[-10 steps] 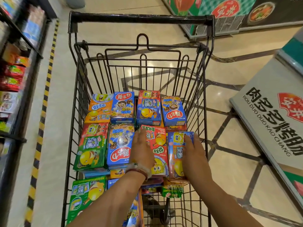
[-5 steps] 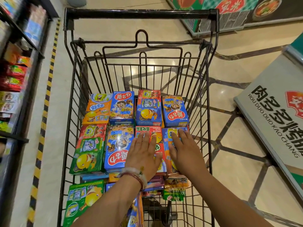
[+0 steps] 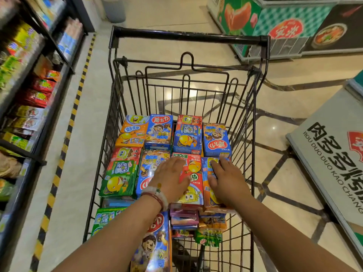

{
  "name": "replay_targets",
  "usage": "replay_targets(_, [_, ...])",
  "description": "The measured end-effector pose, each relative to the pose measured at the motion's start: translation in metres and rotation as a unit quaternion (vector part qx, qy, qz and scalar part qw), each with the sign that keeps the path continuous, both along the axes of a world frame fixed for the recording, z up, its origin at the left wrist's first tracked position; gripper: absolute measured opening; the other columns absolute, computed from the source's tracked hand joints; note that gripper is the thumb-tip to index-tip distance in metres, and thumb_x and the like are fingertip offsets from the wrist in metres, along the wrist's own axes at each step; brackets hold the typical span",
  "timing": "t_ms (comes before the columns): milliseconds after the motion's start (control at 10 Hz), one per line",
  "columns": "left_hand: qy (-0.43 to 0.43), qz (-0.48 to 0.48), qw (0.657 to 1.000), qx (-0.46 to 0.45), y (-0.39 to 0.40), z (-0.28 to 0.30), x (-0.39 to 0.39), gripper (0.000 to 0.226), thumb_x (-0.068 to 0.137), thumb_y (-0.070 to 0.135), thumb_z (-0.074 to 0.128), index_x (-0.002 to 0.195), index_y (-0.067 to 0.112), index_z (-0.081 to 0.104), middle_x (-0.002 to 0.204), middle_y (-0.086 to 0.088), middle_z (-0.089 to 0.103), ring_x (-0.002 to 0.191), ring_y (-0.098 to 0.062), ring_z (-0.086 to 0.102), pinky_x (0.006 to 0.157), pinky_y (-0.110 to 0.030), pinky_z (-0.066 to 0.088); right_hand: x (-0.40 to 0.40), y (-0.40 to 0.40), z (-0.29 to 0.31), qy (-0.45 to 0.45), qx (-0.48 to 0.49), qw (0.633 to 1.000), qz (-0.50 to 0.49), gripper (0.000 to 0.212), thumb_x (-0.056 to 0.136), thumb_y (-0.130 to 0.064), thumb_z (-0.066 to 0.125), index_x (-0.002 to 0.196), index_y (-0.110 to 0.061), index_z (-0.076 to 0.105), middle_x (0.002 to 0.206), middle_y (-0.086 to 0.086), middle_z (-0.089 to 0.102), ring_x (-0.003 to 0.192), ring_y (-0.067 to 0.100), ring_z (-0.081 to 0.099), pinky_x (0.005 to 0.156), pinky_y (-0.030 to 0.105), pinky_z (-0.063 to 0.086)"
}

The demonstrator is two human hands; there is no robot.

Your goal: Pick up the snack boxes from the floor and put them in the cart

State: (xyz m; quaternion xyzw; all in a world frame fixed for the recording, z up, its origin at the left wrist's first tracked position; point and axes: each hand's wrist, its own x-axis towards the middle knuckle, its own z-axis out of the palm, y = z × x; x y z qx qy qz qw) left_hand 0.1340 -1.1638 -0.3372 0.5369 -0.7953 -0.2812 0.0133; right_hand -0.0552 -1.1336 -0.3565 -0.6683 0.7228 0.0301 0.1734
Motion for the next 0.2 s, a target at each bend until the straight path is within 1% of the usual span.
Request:
replay_targets(100, [0.035,0.047,0.998,-0.022,-0.001,0.035,0.03,0.051,0.096,0.034,0.049,0.142,0.014,0.038,0.145,-0.004,0.041,0.131,-0.022,0.038,0.104,-0.028,0.031,0.008,-0.009,0.029,-0.009,-0.028,1.0,0.004,0.058,0.101,-0.046,0.03,0.152,-0.022,0.019,0.159,0.007,0.016,0.144,0.025,0.019,0.115,0.034,0.02])
replay_targets(200, [0.016,0.061,0.995,-0.071,0.007,0.057,0.054,0.055,0.091,0.044,0.047,0.136,0.013,0.045,0.139,-0.006,0.048,0.126,-0.023,0.045,0.1,-0.028,0.035,0.019,-0.011,0.051,-0.022,-0.019,0.998,0.048,0.058,0.101,-0.045,0.031,0.153,-0.023,0.016,0.159,0.008,0.014,0.145,0.026,0.016,0.114,0.035,0.021])
